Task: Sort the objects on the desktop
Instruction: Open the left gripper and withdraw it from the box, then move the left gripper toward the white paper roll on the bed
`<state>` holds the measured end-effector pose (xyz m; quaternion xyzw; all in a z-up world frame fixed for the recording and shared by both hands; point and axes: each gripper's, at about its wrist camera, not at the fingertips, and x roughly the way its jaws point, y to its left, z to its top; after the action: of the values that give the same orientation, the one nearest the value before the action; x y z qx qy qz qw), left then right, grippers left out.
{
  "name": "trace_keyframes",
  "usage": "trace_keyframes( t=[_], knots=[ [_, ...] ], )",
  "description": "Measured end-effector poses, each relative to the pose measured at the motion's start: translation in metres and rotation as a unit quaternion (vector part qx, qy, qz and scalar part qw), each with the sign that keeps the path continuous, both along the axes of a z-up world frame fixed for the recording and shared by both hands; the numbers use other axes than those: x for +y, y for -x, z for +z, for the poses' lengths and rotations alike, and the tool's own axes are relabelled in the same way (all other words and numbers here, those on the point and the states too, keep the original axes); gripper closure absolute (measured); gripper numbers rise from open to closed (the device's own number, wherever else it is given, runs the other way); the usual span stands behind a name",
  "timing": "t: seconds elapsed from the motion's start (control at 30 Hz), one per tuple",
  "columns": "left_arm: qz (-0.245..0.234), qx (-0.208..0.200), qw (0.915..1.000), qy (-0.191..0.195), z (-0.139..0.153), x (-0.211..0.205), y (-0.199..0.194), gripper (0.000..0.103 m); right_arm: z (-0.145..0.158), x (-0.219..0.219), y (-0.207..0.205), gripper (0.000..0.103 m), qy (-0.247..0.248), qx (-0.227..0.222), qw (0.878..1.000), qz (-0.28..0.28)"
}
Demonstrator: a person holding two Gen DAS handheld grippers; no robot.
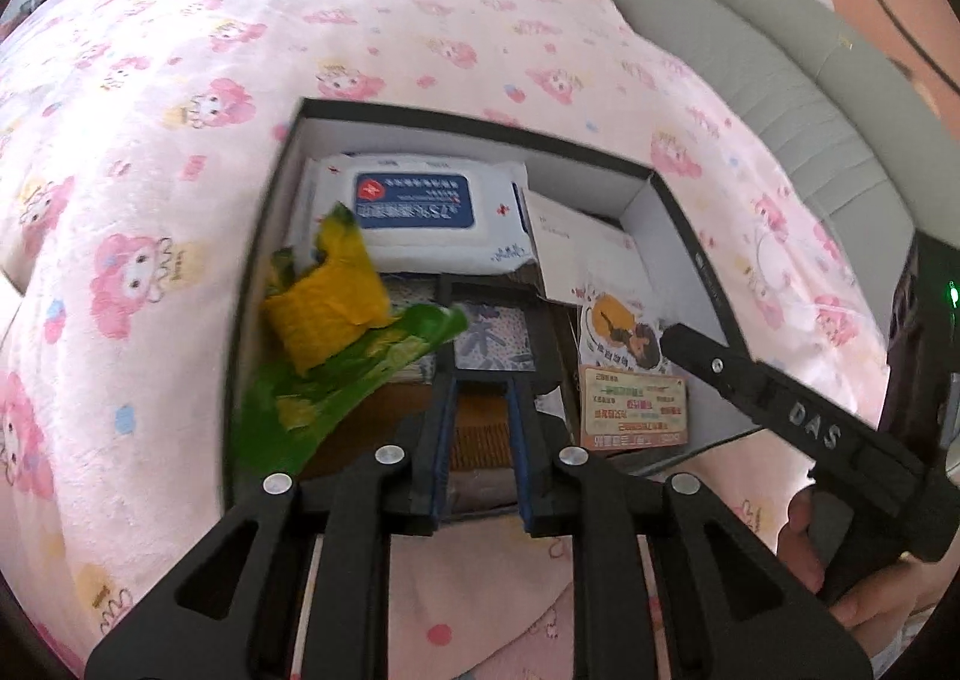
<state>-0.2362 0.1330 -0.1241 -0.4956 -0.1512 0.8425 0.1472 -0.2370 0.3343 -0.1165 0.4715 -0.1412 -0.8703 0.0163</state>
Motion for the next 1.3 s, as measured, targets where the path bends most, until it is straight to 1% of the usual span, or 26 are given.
trace_keyframes(
  t=[0.13, 0.27, 0.33, 0.4, 0.57, 0.63, 0.77, 0.87, 1.07, 1.23, 1.3],
  knots=[
    [0.014, 0.01, 0.9998, 0.003, 0.009, -0.02, -0.017, 0.079, 0.012, -0.027, -0.016, 0.065, -0.025, 0.027, 0.999, 0.028],
    [0.028, 0.02, 0.9994, 0.006, 0.018, -0.042, -0.041, 0.077, 0.021, -0.048, -0.046, 0.065, -0.017, 0.059, 0.997, 0.053],
    [0.033, 0.024, 0.9992, 0.006, 0.02, -0.05, -0.053, 0.07, 0.025, -0.057, -0.06, 0.065, -0.016, 0.071, 0.995, 0.065],
    [0.035, 0.027, 0.999, 0.011, 0.022, -0.055, -0.067, 0.069, 0.026, -0.07, -0.076, 0.065, -0.017, 0.083, 0.993, 0.082],
    [0.027, 0.035, 0.9982, 0.041, 0.024, -0.063, -0.099, 0.069, 0.02, -0.107, -0.097, 0.065, -0.025, 0.083, 0.986, 0.14],
    [0.029, 0.043, 0.9972, 0.053, 0.026, -0.07, -0.111, 0.069, 0.023, -0.121, -0.103, 0.065, -0.039, 0.087, 0.983, 0.157],
    [0.043, 0.048, 0.9968, 0.048, 0.029, -0.093, -0.129, 0.068, 0.028, -0.14, -0.114, 0.065, -0.021, 0.09, 0.98, 0.176],
    [0.058, 0.05, 0.996, 0.046, 0.031, -0.111, -0.14, 0.068, 0.028, -0.158, -0.123, 0.065, -0.02, 0.087, 0.978, 0.188],
    [0.081, 0.05, 0.9946, 0.041, 0.031, -0.149, -0.163, 0.068, 0.029, -0.195, -0.137, 0.065, -0.026, 0.084, 0.971, 0.221],
    [0.101, 0.051, 0.9925, 0.047, 0.029, -0.176, -0.177, 0.068, 0.028, -0.227, -0.143, 0.065, -0.039, 0.084, 0.964, 0.248],
    [0.108, 0.052, 0.9918, 0.044, 0.028, -0.187, -0.181, 0.067, 0.028, -0.239, -0.145, 0.065, -0.042, 0.087, 0.963, 0.251]
  ],
)
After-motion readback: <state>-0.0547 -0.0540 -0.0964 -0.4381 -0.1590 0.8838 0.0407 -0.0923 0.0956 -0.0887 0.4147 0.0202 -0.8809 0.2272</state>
